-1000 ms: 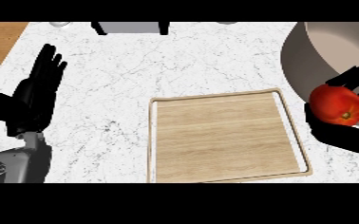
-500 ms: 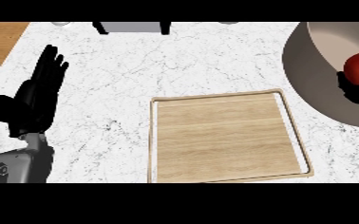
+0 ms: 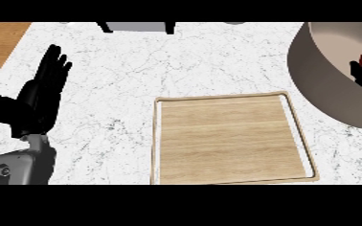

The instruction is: Pick the tomato from the tray and place it in the pot

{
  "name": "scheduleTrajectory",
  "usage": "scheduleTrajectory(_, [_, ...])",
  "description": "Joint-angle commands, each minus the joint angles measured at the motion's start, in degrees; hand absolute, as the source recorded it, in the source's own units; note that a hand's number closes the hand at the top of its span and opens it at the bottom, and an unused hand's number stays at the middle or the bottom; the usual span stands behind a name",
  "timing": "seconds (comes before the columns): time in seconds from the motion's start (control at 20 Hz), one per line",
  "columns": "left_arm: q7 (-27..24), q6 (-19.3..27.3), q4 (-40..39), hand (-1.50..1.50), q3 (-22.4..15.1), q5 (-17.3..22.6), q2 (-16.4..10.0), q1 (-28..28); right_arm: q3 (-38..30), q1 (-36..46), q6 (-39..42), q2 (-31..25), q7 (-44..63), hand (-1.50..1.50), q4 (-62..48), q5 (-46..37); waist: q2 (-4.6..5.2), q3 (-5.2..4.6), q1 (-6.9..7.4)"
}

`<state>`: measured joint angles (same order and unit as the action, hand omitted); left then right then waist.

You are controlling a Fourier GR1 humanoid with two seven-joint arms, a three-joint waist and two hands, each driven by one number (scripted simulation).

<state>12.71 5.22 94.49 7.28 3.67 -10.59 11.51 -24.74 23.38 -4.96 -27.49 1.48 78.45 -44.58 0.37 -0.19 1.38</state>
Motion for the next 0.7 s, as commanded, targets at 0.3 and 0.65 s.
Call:
scheduleTrajectory(0.3, [0.8, 0.8, -0.4, 0.0, -0.8, -0.8, 1.0, 0.8, -1.7, 11.4, -16.3, -5.1, -15.2, 1.5, -38.5, -5.6, 0.33, 0.32, 0.65])
scheduleTrajectory(0.65, [2.9, 2.2, -1.6, 0.0, -1.7, -2.0, 1.4, 5.0, -5.4, 15.4, -5.8, -5.0, -15.7, -1.5, -46.6, 1.5, 0.79, 0.49, 0.98])
